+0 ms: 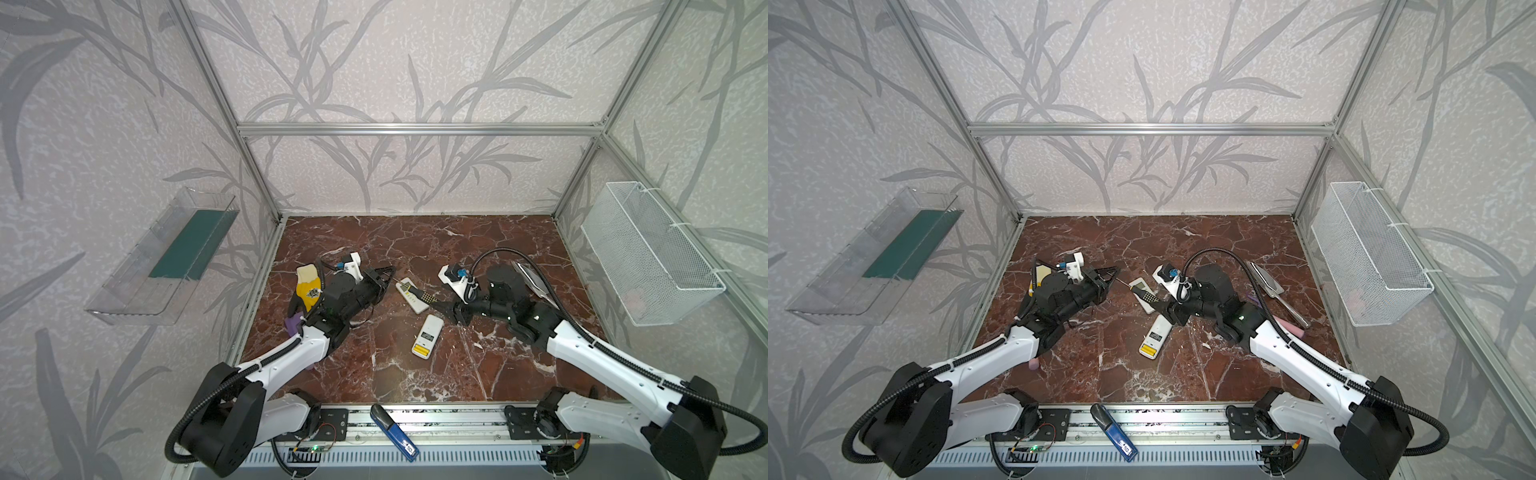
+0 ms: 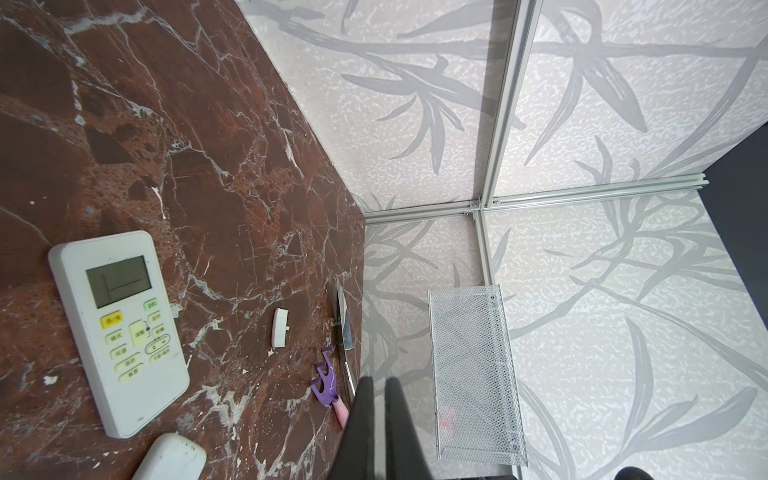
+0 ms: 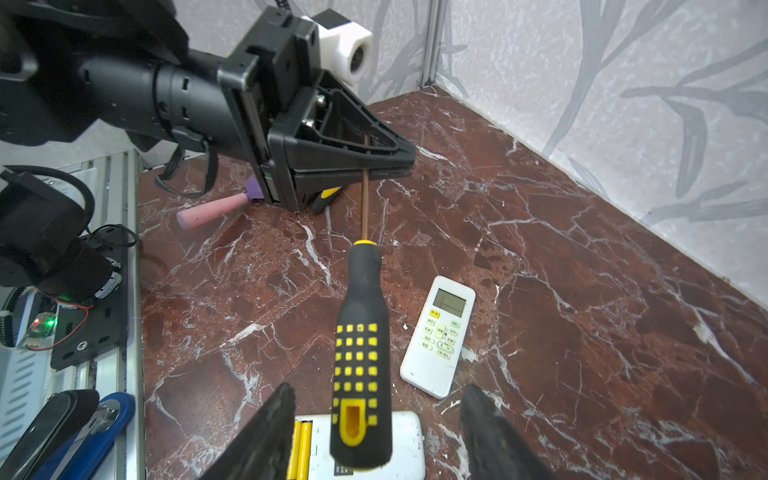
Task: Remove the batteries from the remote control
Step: 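Carry the screwdriver with the right gripper toward the left gripper, then lower the left gripper toward the opened remote while the right gripper holds the screwdriver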
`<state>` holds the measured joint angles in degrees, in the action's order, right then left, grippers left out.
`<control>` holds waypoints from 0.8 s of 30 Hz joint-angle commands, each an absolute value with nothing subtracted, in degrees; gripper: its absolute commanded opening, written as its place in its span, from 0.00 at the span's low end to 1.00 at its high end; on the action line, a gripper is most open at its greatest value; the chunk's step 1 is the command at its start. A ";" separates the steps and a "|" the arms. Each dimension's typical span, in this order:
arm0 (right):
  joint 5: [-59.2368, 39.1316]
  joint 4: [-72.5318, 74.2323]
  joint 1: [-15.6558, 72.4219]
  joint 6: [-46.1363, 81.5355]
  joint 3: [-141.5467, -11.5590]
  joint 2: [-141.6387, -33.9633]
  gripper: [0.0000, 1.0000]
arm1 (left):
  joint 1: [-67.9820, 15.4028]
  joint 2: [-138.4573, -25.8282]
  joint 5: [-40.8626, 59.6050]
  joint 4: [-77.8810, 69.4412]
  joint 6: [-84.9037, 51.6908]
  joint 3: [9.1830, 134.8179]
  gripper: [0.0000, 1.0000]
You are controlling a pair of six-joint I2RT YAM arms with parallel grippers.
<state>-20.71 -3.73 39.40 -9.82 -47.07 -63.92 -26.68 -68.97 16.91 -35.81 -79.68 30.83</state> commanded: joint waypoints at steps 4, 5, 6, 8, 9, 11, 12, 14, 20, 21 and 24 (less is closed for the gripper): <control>-24.76 -3.93 39.20 -12.83 -48.41 -64.87 0.61 | -26.37 -67.60 18.37 -38.75 -83.66 30.36 0.00; -24.34 -3.91 39.20 -12.77 -48.38 -65.24 0.61 | -26.36 -67.61 18.37 -38.86 -83.66 30.35 0.00; -23.98 -3.59 39.20 -12.66 -48.27 -65.46 0.60 | -26.34 -67.58 18.50 -38.87 -83.67 30.32 0.00; -23.88 -2.59 39.20 -12.32 -48.08 -65.73 0.60 | -26.27 -67.66 18.71 -38.94 -83.89 30.37 0.00; -23.82 -2.36 39.20 -12.14 -48.15 -65.88 0.59 | -26.27 -67.67 18.76 -39.15 -84.08 30.29 0.00; -23.45 -1.57 39.20 -11.78 -48.27 -66.30 0.57 | -26.27 -67.74 18.85 -40.06 -84.49 30.02 0.00; -23.17 -1.44 39.20 -11.78 -48.34 -66.45 0.57 | -26.18 -67.85 18.90 -40.45 -84.74 29.84 0.00; -23.17 -1.40 39.20 -11.85 -48.73 -67.09 0.56 | -26.19 -67.81 18.97 -40.92 -85.08 29.62 0.00; -23.91 -1.68 39.20 -11.92 -50.10 -68.69 0.53 | -26.01 -67.34 19.07 -40.86 -85.08 29.38 0.00; -23.76 -1.51 39.20 -11.88 -50.19 -68.73 0.53 | -25.90 -67.24 19.07 -40.87 -85.08 29.31 0.00; -23.35 -1.47 39.20 -11.92 -50.34 -68.76 0.51 | -25.84 -67.08 19.20 -40.87 -85.08 29.31 0.00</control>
<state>-23.05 -2.79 39.38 -11.86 -48.16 -68.60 -26.11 -68.69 18.15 -38.20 -83.61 29.71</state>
